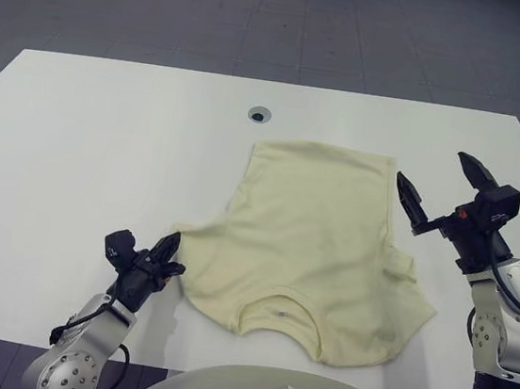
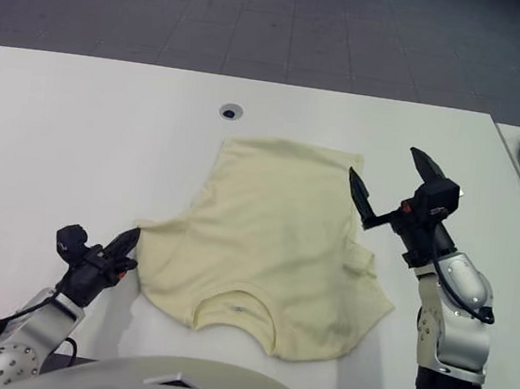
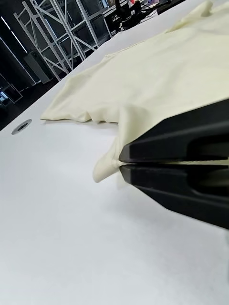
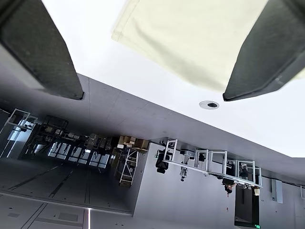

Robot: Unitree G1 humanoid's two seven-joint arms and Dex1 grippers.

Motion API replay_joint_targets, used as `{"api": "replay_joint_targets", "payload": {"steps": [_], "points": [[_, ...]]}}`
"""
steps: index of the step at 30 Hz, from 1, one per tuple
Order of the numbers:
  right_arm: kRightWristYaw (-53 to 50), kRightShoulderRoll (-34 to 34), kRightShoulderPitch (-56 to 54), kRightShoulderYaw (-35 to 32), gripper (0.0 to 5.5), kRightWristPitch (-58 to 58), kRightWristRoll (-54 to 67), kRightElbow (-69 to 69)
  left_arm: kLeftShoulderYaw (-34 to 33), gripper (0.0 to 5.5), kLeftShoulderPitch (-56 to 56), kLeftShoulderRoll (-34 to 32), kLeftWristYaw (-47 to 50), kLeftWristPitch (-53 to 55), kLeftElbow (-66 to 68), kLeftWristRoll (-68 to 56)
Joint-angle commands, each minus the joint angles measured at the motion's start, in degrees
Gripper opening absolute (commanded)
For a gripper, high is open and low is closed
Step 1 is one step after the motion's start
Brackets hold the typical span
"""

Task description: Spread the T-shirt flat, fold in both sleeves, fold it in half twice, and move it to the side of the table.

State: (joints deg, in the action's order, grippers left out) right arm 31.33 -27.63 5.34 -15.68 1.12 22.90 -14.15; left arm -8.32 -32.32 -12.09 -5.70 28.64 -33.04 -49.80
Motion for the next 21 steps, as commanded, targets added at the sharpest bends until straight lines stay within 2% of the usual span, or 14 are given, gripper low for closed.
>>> {"api": "replay_joint_targets", "payload": {"steps": [1, 8, 21], "points": [[0.26, 0.23, -0.39, 0.16, 5.4, -0.27, -0.45, 0.4, 3.42, 0.06, -1.6, -1.58, -3.75, -4.15, -3.03, 7.77], [0.67, 0.19, -0.34, 0.5, 5.4, -0.42, -0.59, 0.67, 11.74, 0.06, -4.78, -4.98, -10.57, -14.05, -4.87, 24.08], [1.04, 0.07, -0.18, 0.79, 5.4, -0.58, -0.7, 0.99, 23.6, 0.06, -4.37, -10.15, -15.63, -27.69, -1.34, 47.01]]}}
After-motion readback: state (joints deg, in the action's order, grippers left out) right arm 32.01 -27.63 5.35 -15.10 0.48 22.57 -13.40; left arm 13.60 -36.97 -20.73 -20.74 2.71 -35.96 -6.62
